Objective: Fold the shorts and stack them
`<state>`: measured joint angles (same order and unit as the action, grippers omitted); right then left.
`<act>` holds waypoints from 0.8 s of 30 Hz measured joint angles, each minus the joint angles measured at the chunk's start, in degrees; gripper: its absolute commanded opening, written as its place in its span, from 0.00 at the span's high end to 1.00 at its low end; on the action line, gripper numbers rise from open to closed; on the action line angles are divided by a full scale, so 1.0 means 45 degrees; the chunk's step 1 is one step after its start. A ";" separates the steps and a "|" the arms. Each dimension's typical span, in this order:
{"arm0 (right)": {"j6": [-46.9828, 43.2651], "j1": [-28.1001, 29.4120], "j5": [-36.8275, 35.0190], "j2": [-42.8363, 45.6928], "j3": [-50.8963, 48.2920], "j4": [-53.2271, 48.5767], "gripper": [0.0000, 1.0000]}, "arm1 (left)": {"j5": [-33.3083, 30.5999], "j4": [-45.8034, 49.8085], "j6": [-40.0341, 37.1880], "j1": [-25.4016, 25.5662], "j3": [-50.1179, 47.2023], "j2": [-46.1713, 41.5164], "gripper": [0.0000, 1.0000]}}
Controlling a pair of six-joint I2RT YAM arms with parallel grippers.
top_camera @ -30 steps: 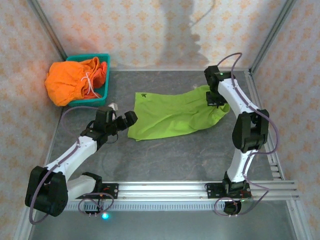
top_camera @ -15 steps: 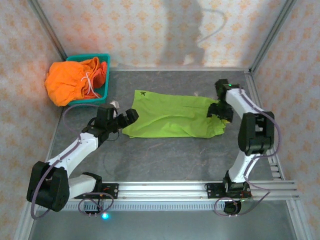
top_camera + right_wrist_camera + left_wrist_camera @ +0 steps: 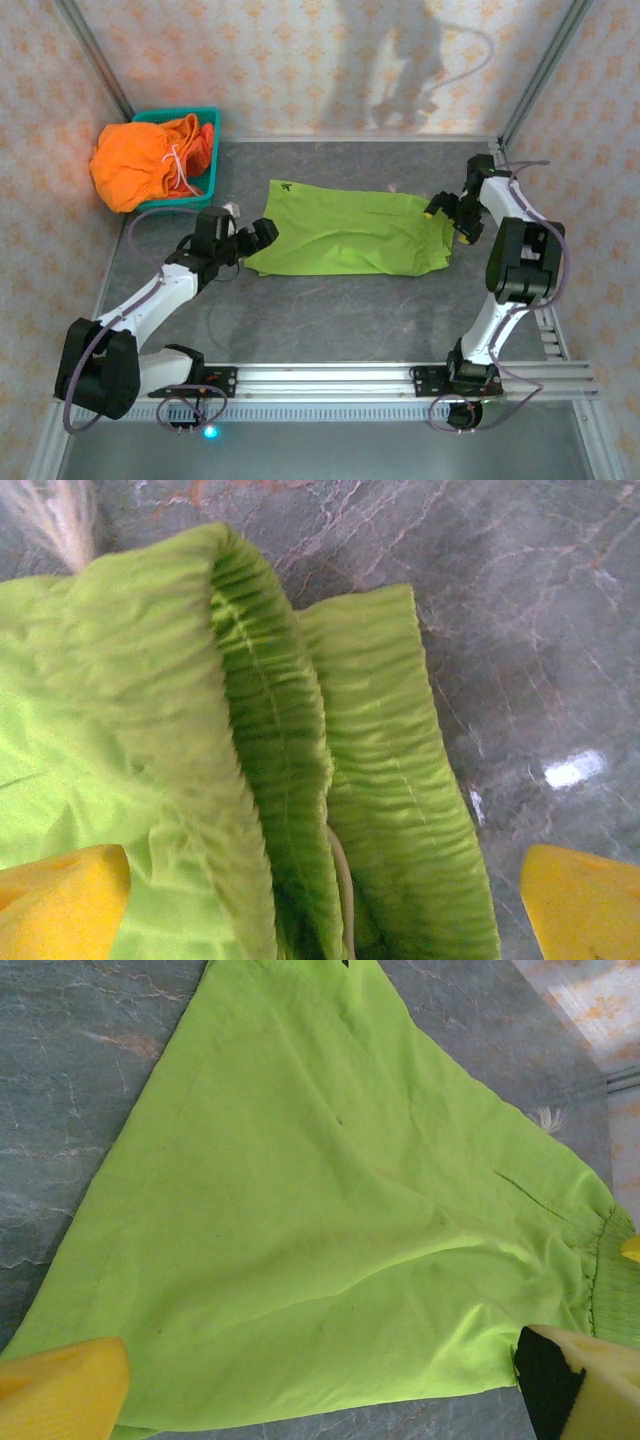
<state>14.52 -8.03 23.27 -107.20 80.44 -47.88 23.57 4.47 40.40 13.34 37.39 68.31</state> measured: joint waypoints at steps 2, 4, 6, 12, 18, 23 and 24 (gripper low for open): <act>-0.0058 0.0000 -0.0015 -0.0495 0.0345 -0.0005 0.01 | 0.0000 0.0000 0.0000 0.0000 -0.0005 0.0000 0.00; -0.0141 0.0000 -0.0024 -0.0942 0.0656 0.0005 0.02 | 0.0000 0.0000 0.0000 0.0000 -0.0029 0.0000 0.00; -0.0243 0.0000 0.0000 -0.1248 0.0758 0.0102 0.10 | 0.0000 0.0000 0.0000 0.0000 -0.0078 0.0000 0.00; -0.0432 0.0000 0.0175 -0.1768 0.0772 0.0253 0.53 | 0.0000 0.0005 -0.0005 0.0000 -0.0107 0.0000 0.00; -0.0627 0.0000 0.0126 -0.1802 0.0855 0.0277 0.84 | 0.0000 0.0005 -0.0005 0.0000 -0.0107 0.0000 0.00; -0.0894 0.0121 -0.0223 -0.1744 0.0903 0.0282 0.96 | 0.0053 0.0073 -0.0253 0.0000 0.0117 0.0155 0.00; -0.0971 0.0214 -0.0432 -0.1695 0.0903 0.0282 0.97 | 0.0068 0.0112 -0.0340 0.0000 0.0287 0.0291 0.00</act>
<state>10.15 -7.07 21.32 -114.83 84.51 -46.61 23.88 4.97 38.87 13.34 38.68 69.63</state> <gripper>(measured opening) 0.075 0.998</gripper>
